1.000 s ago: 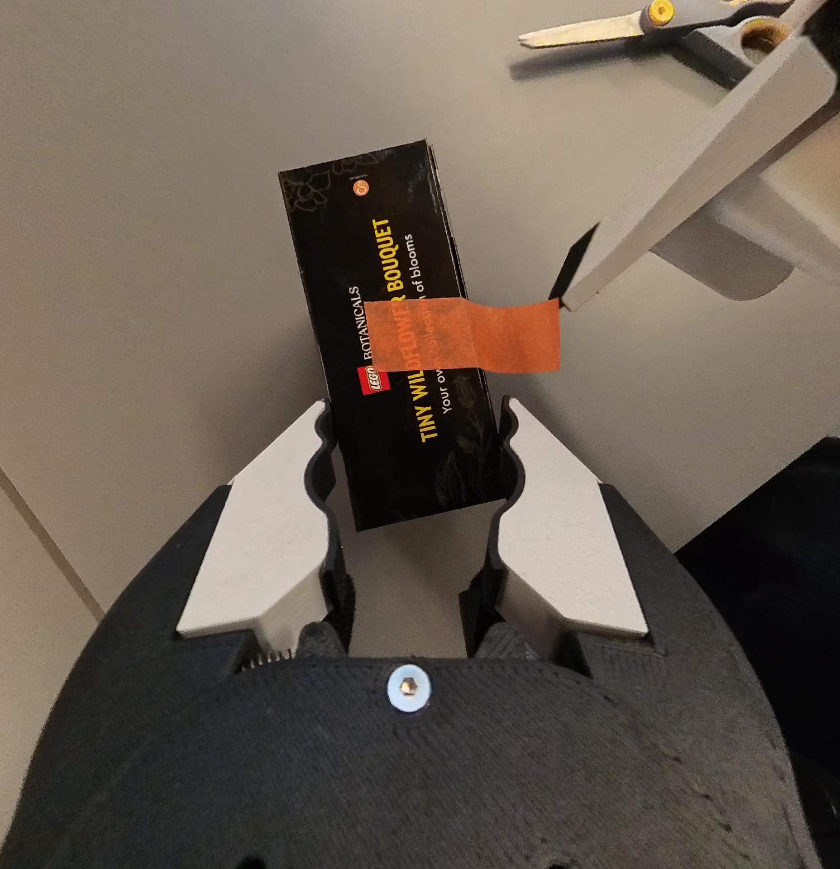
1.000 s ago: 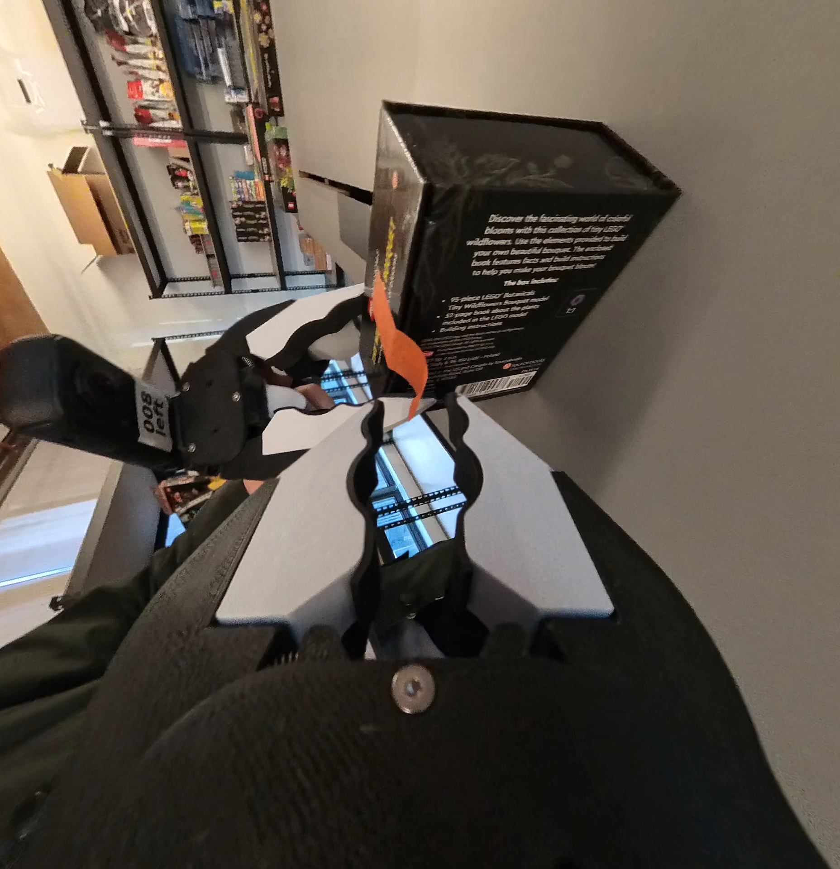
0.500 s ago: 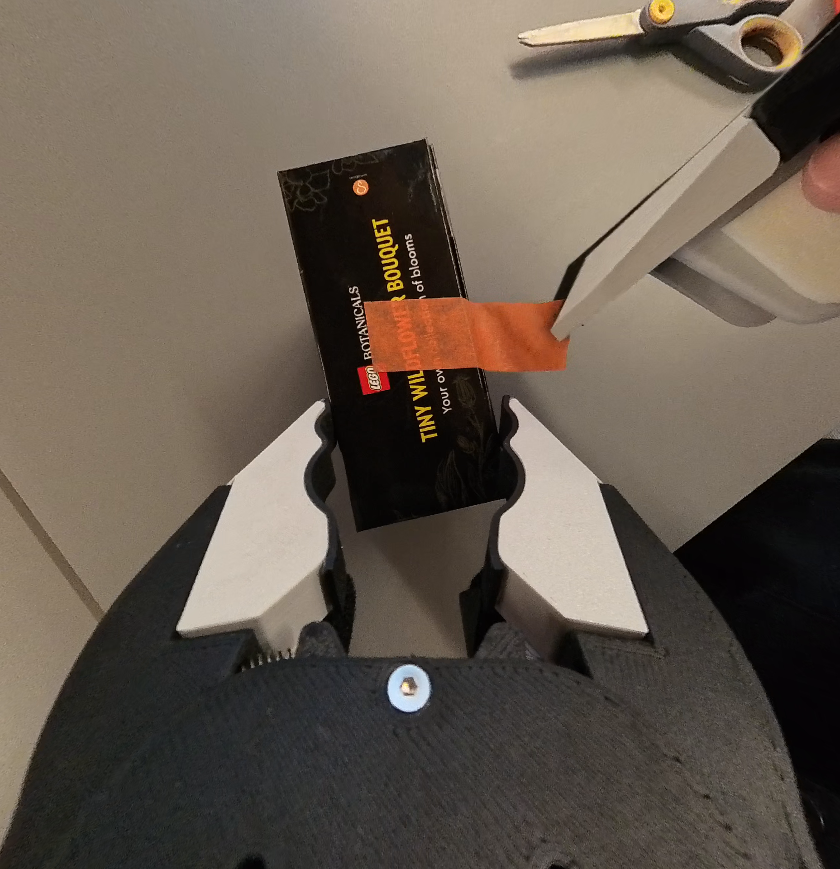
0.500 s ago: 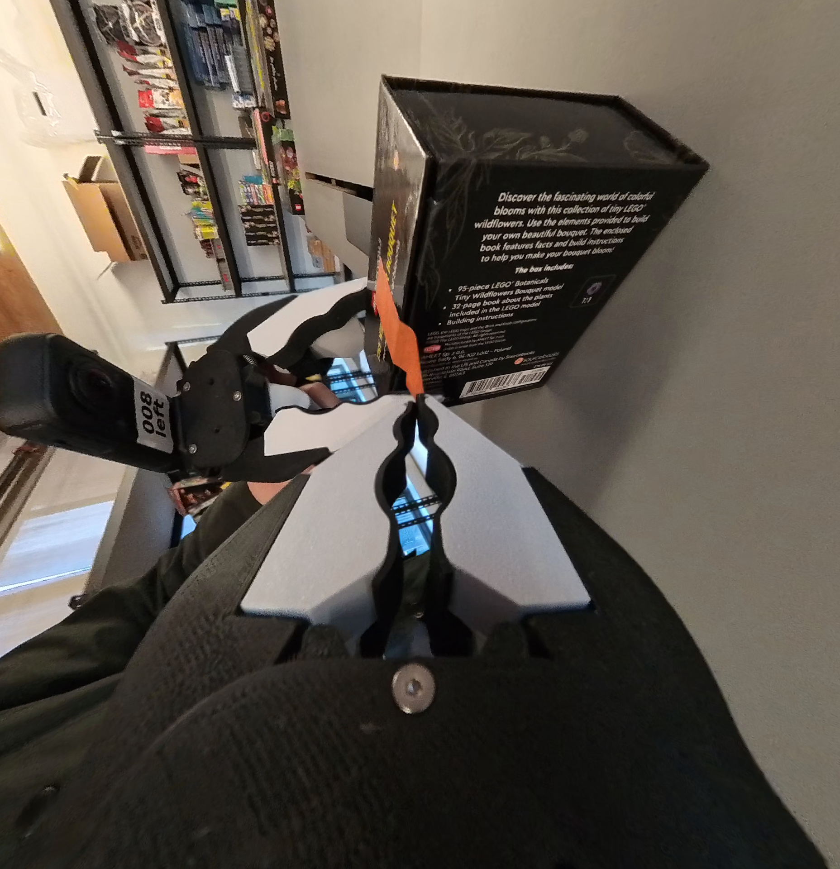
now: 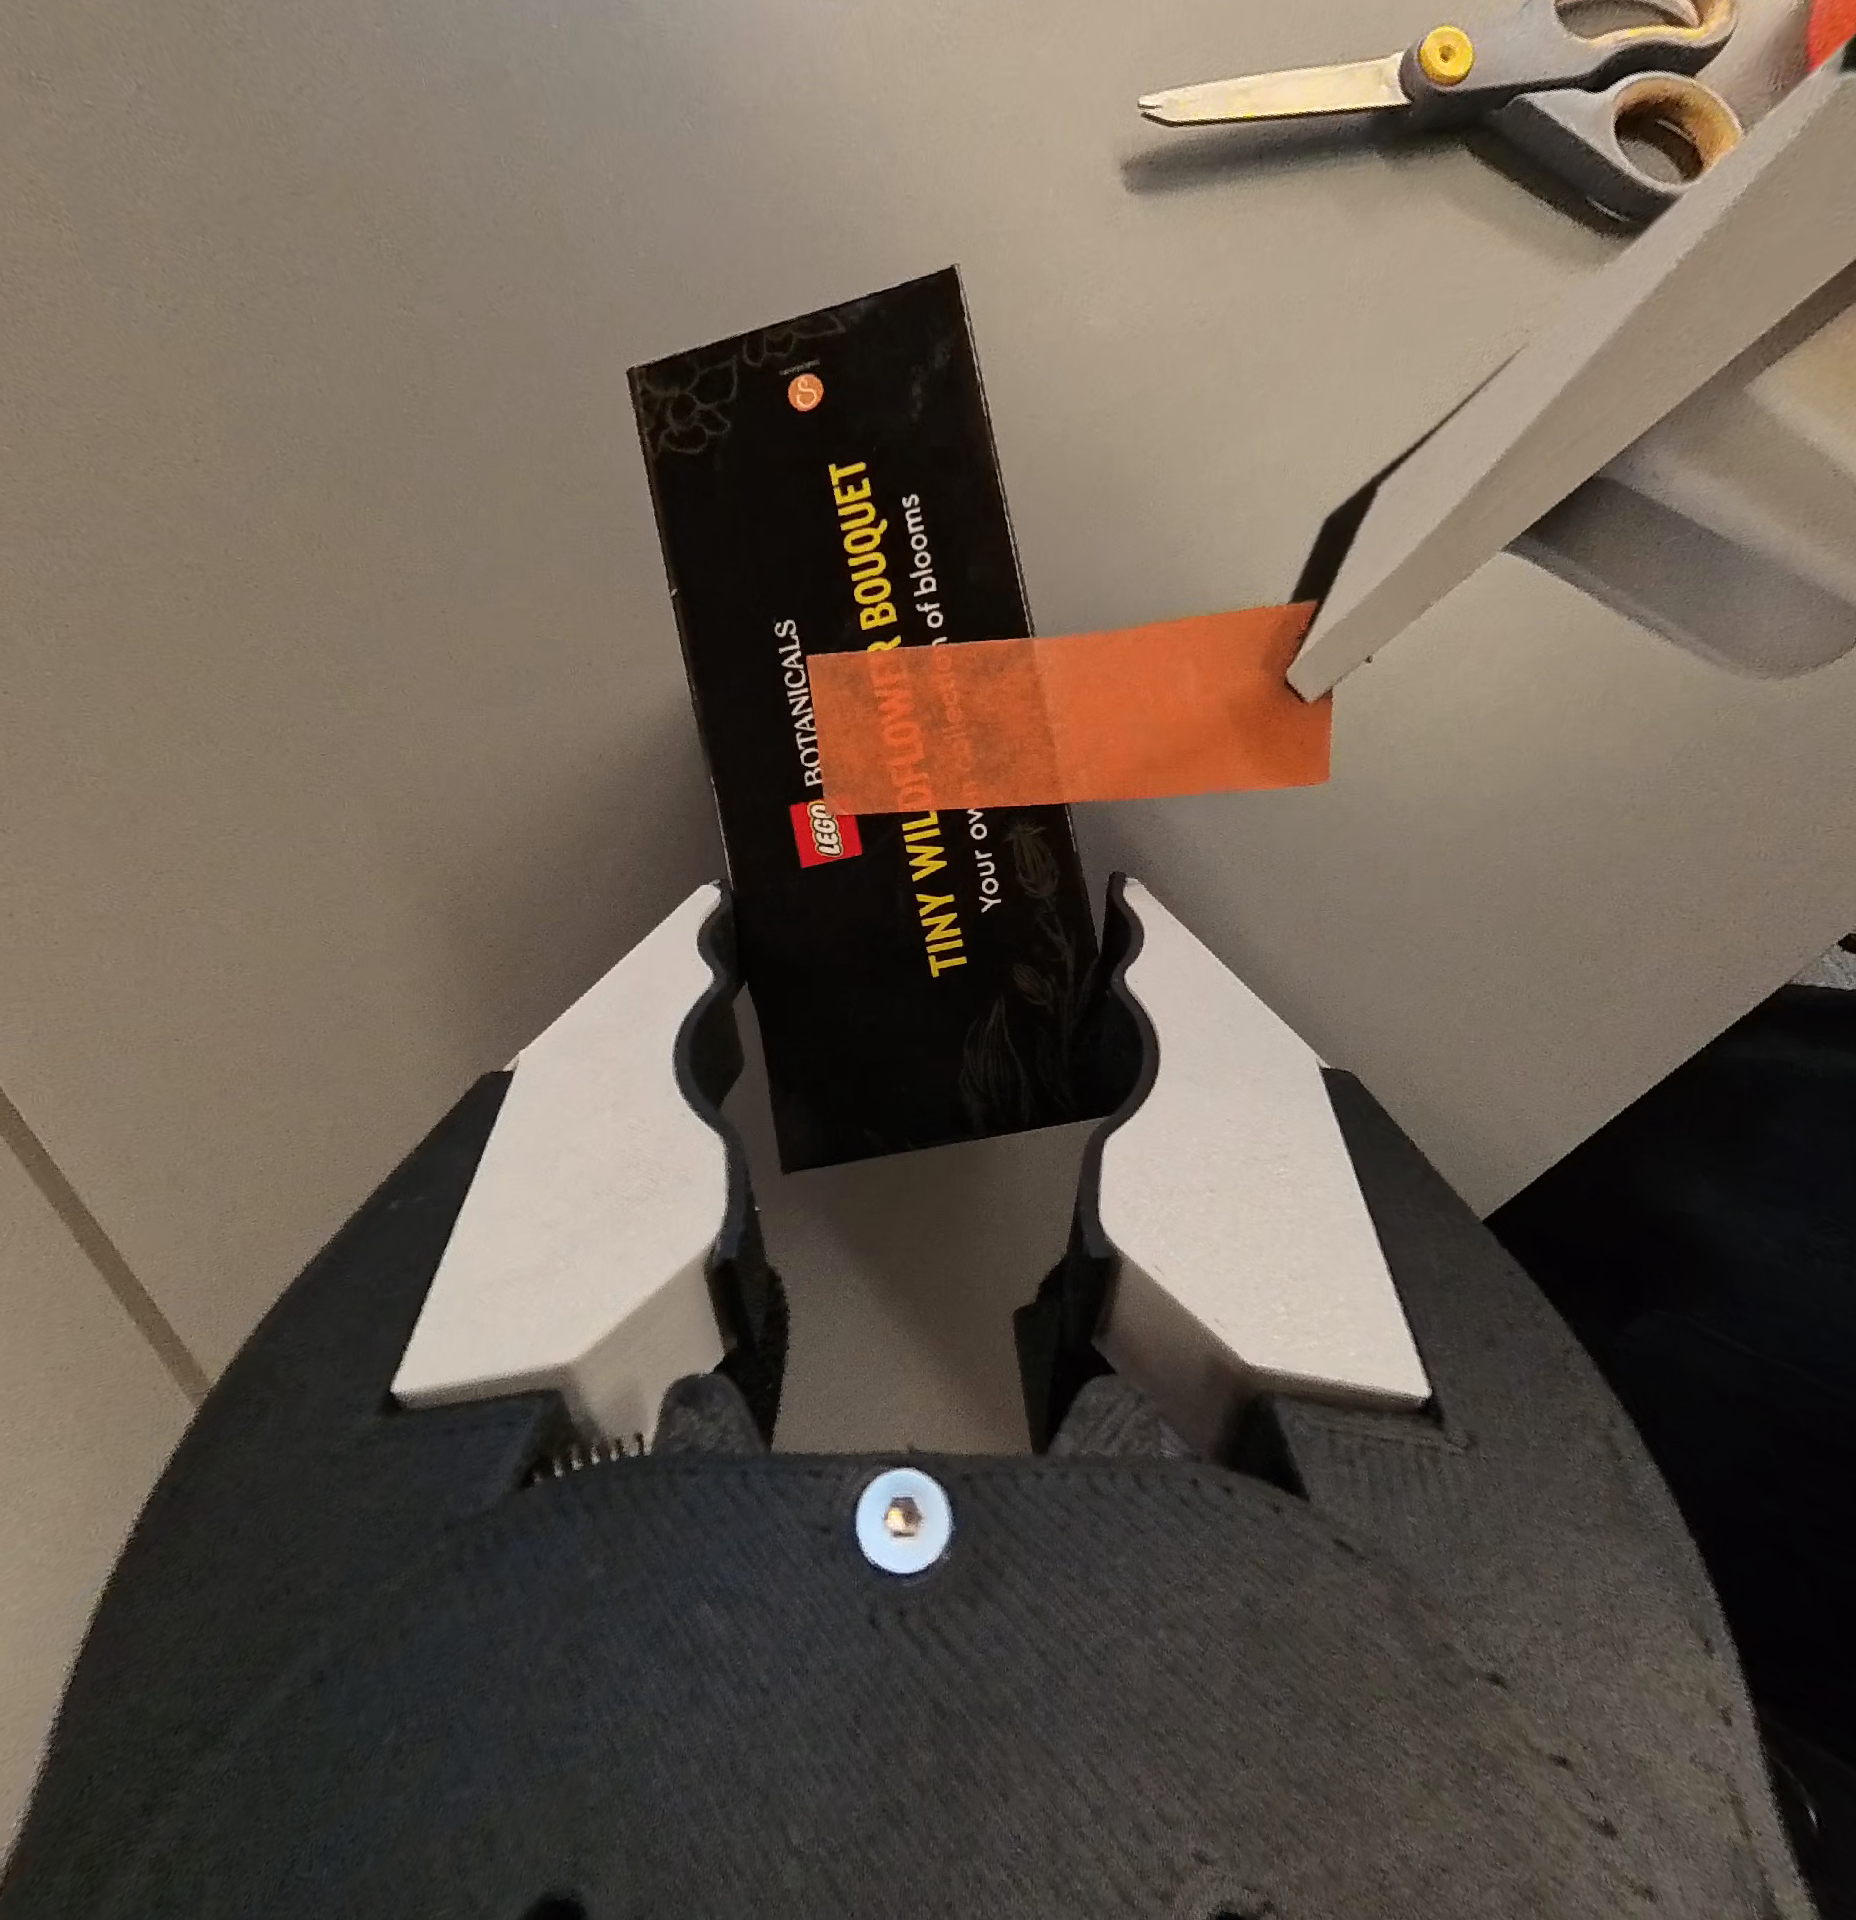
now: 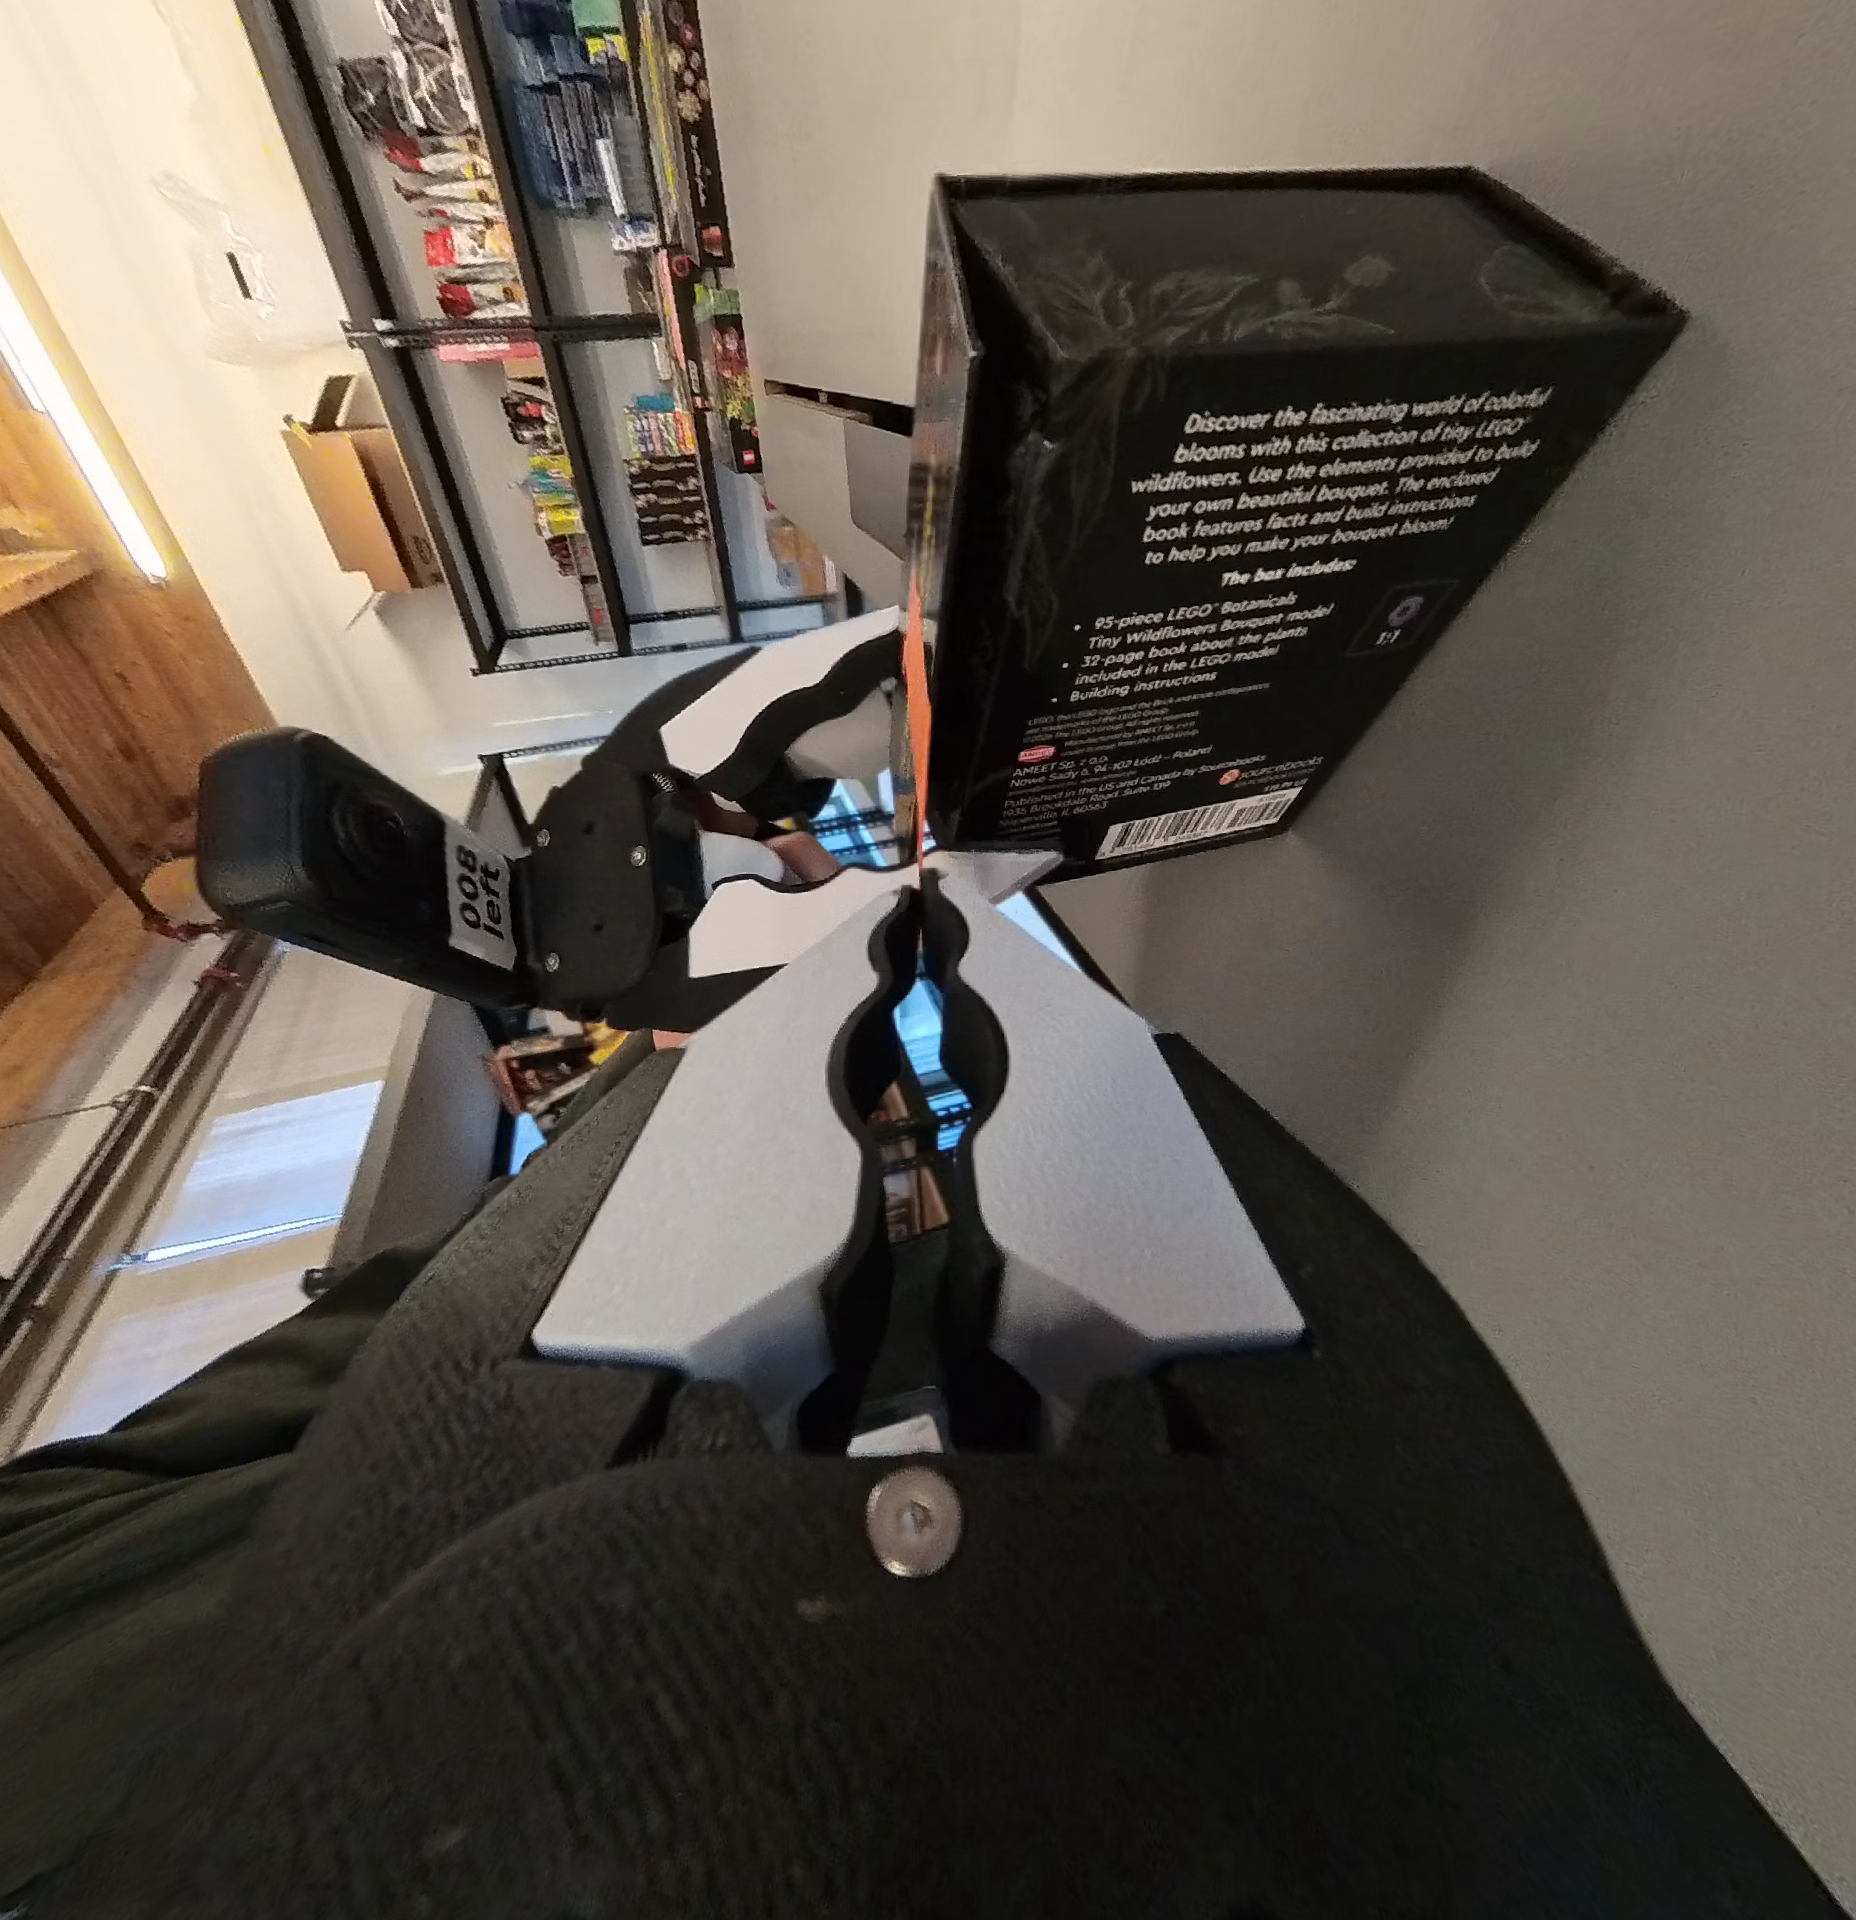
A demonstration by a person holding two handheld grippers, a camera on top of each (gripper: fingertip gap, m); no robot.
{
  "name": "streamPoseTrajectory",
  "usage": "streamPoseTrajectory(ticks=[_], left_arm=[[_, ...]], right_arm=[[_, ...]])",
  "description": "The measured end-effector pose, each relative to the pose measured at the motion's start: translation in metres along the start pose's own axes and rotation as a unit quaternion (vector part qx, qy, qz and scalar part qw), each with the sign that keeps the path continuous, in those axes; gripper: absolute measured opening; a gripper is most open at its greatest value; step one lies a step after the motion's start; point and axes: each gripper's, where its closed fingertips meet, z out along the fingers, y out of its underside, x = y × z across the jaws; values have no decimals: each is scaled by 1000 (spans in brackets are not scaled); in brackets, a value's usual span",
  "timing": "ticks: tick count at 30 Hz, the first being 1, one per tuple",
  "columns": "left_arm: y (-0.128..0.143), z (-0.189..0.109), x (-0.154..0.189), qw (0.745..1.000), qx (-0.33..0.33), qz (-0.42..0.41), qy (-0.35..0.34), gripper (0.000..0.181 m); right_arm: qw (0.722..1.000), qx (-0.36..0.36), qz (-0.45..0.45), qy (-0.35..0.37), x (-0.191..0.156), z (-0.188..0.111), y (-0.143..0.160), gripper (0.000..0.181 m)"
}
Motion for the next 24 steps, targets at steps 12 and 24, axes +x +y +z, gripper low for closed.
streamPoseTrajectory(ticks=[12, 24], left_arm=[[1, 1, 1, 1000, 3, -26, 11, 67], [2, 1, 2, 1000, -3, -27, 9, 67]], right_arm=[[1000, -5, 5, 23, 31, 9, -2, 0], [999, -3, -32, 32, 42, 26, -10, 0]])
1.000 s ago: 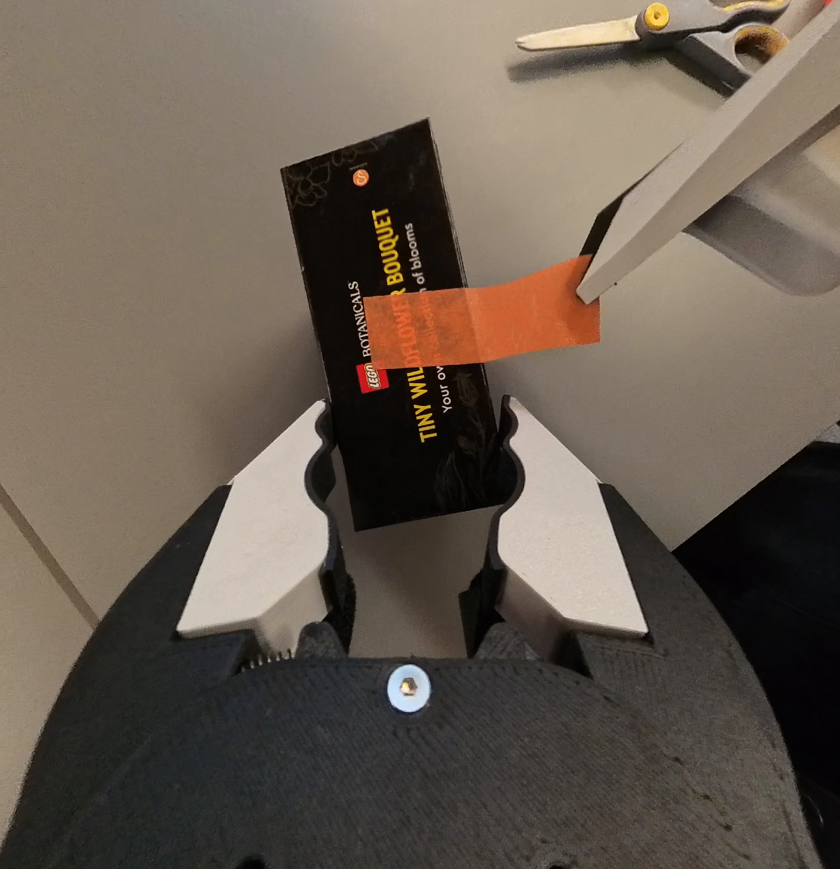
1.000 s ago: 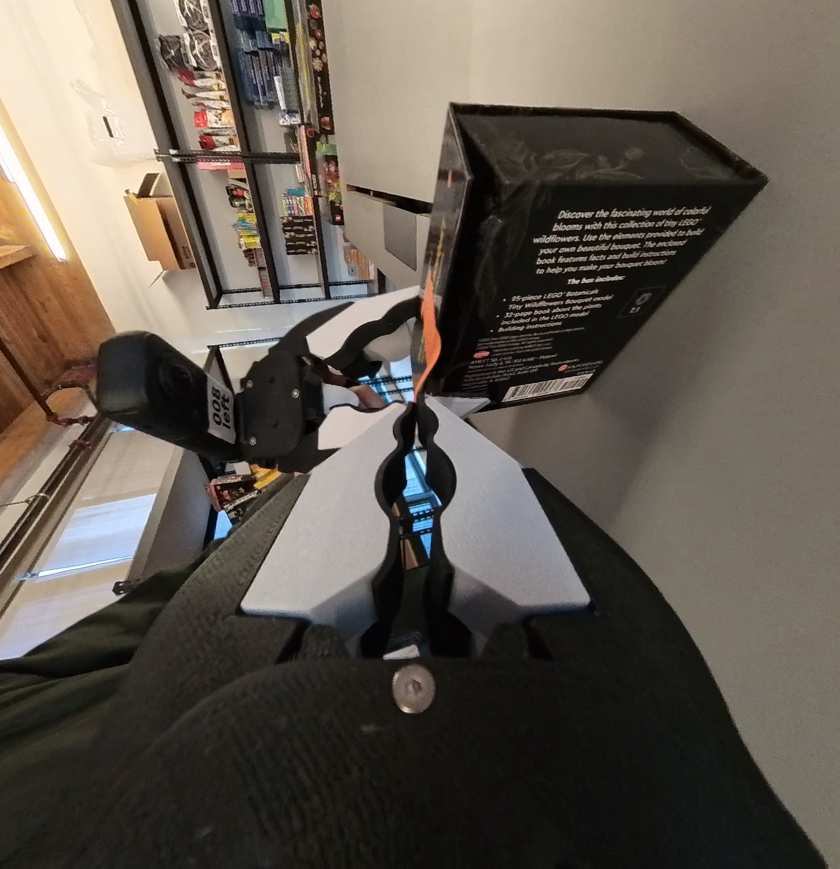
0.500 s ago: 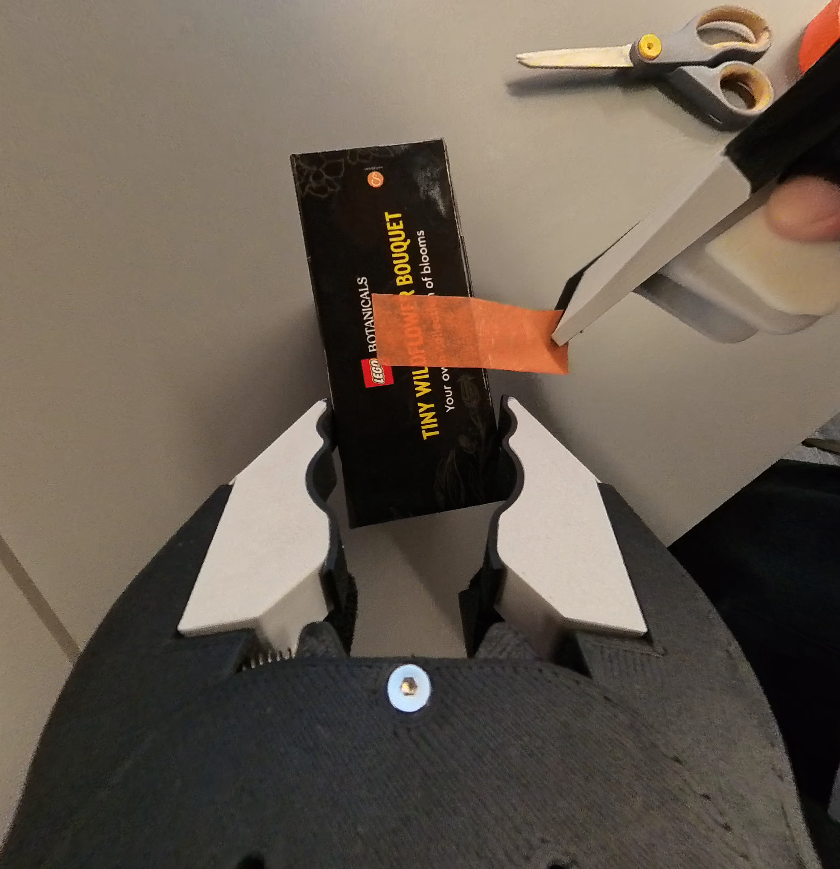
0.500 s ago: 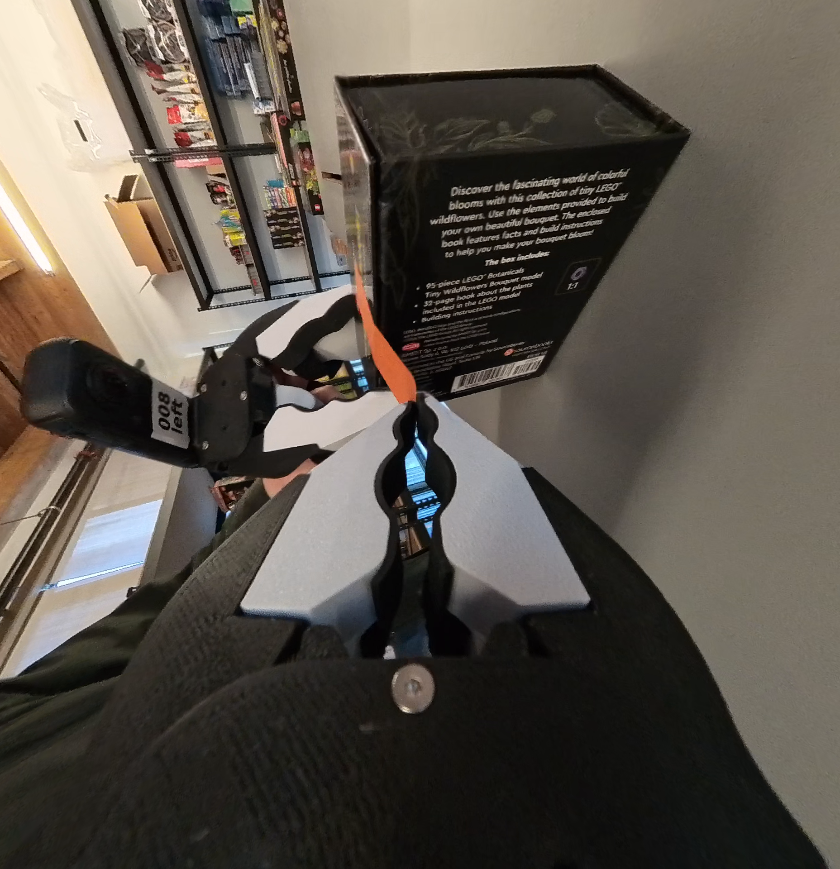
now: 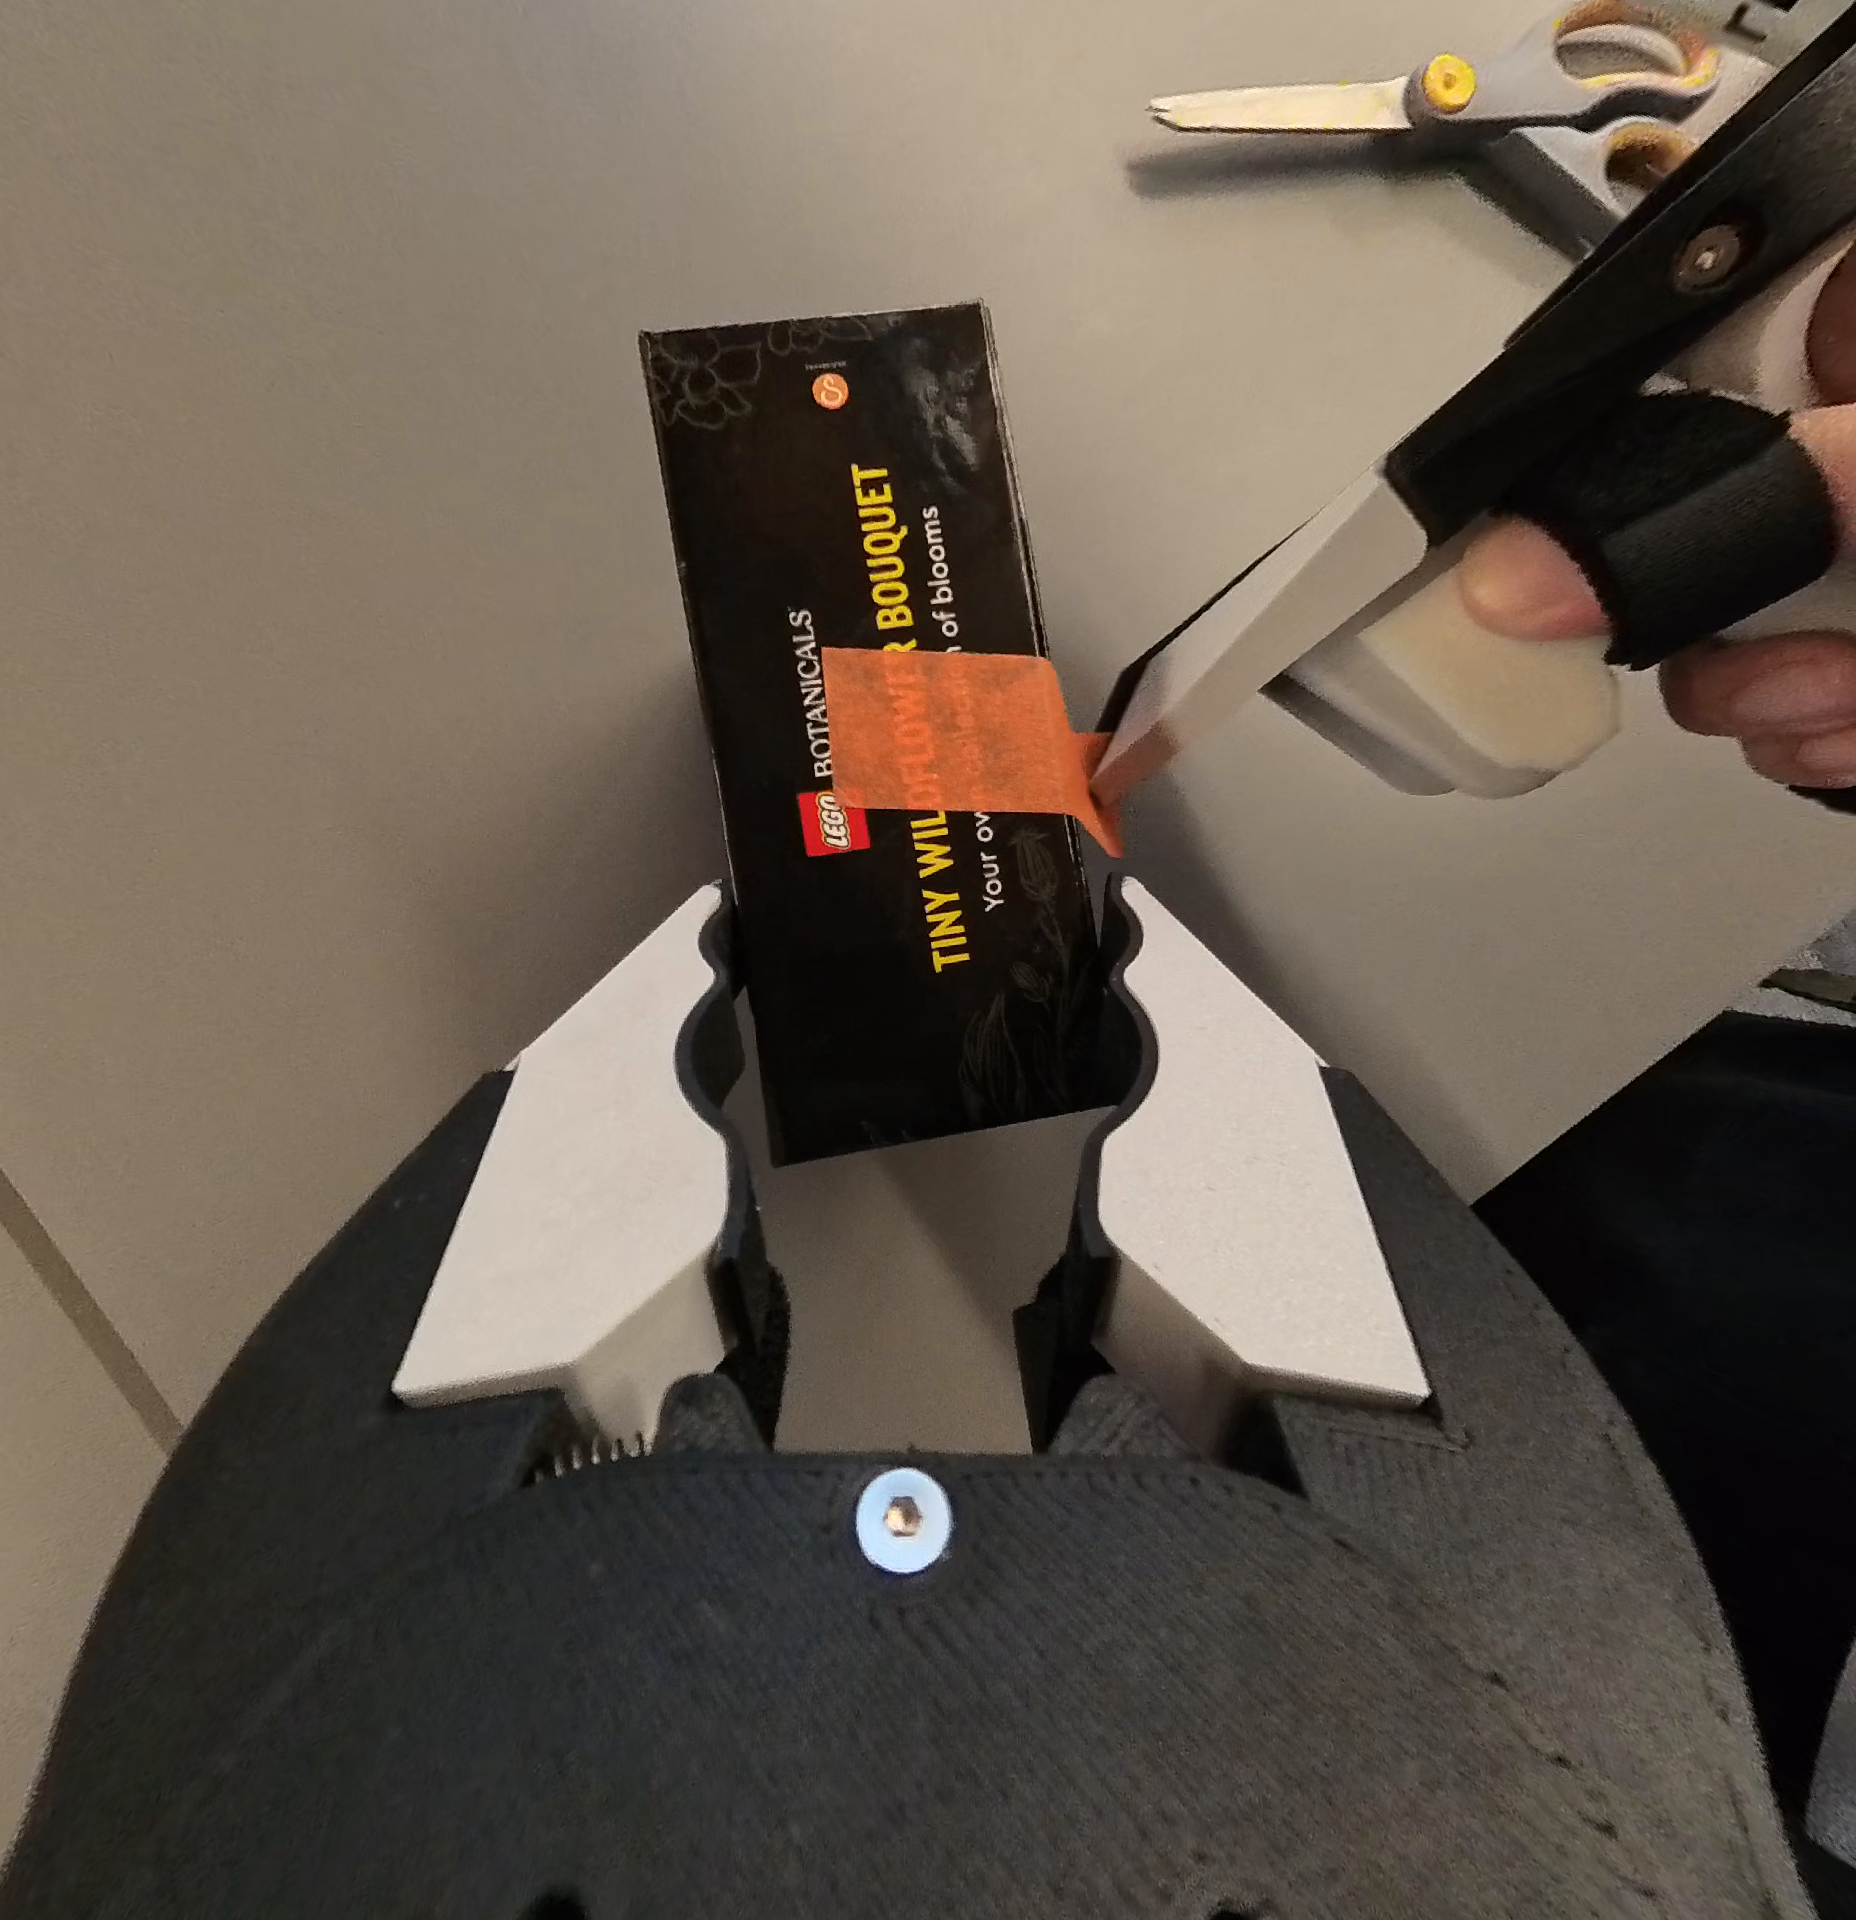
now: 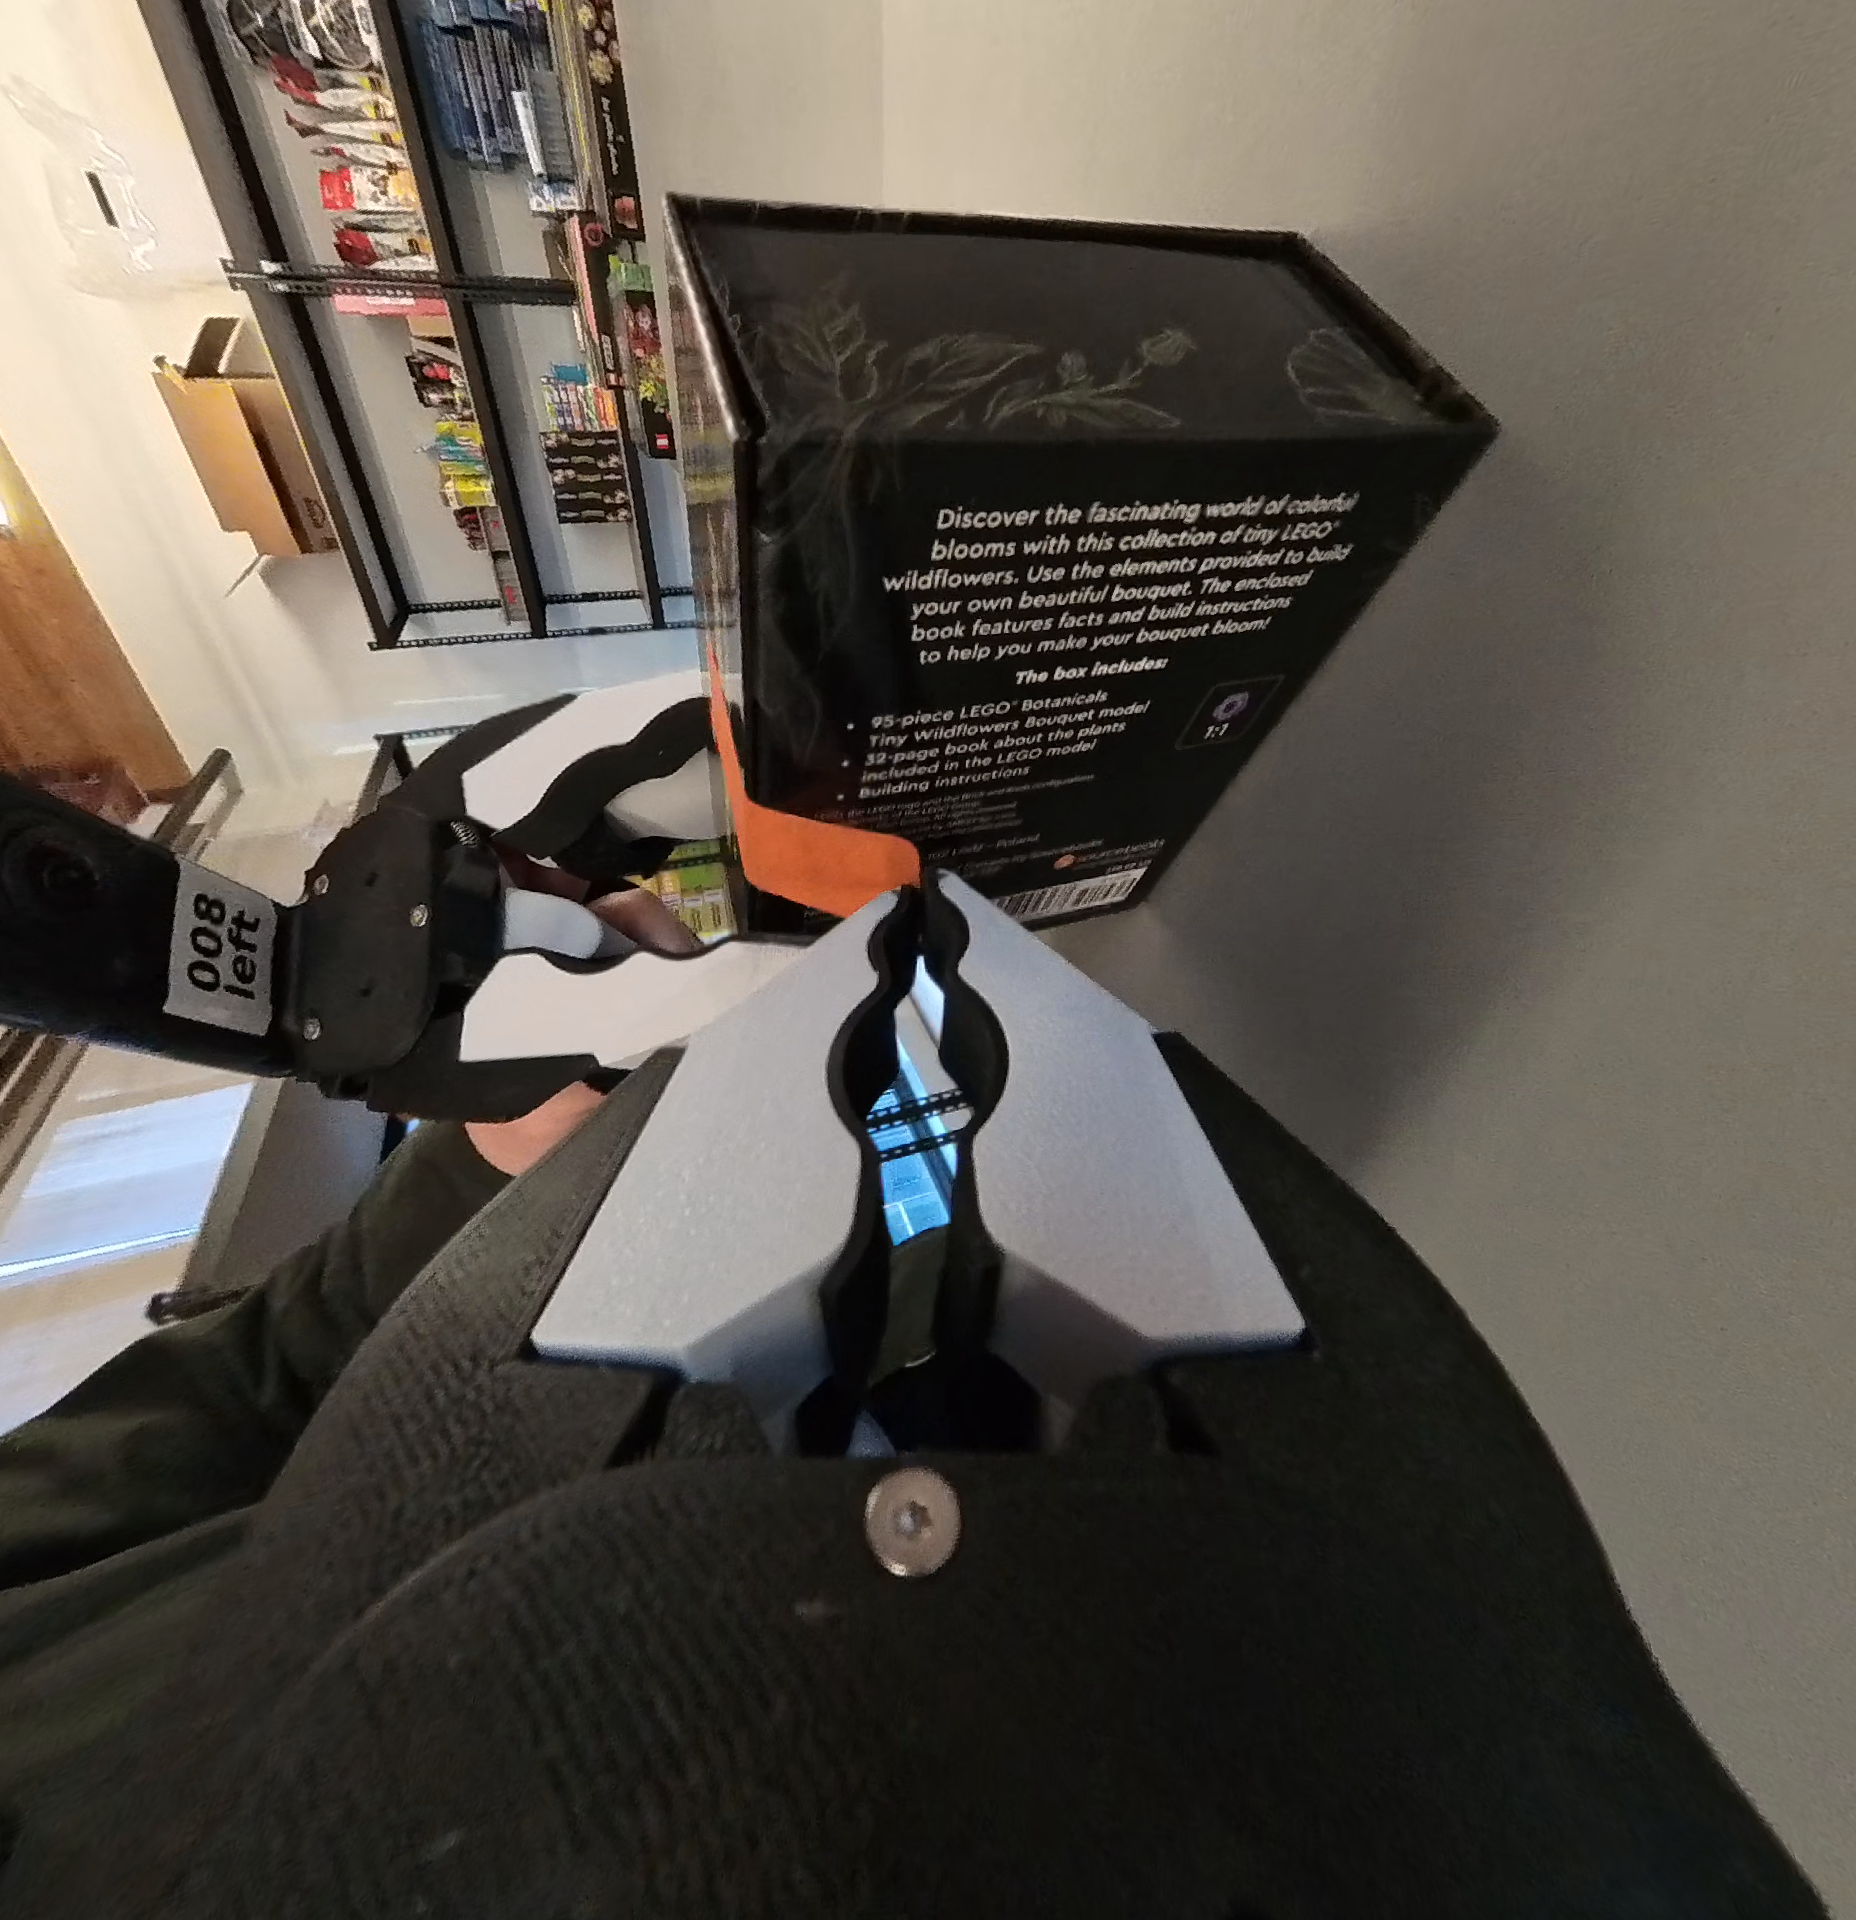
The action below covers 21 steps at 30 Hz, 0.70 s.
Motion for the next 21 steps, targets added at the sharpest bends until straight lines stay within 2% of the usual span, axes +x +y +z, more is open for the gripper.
streamPoseTrajectory(ticks=[10, 16, 21], left_arm=[[0, 0, 0, 1000, -6, 0, -4, 68], [0, 1, 0, 1000, -5, 1, -5, 67], [0, 1, 0, 1000, -3, 2, -5, 68]], right_arm=[[999, 23, -32, 18, -1, 9, -6, 0], [997, 19, -55, 55, -1, 8, -7, 1], [998, 20, -47, 45, 0, 8, -6, 3]])
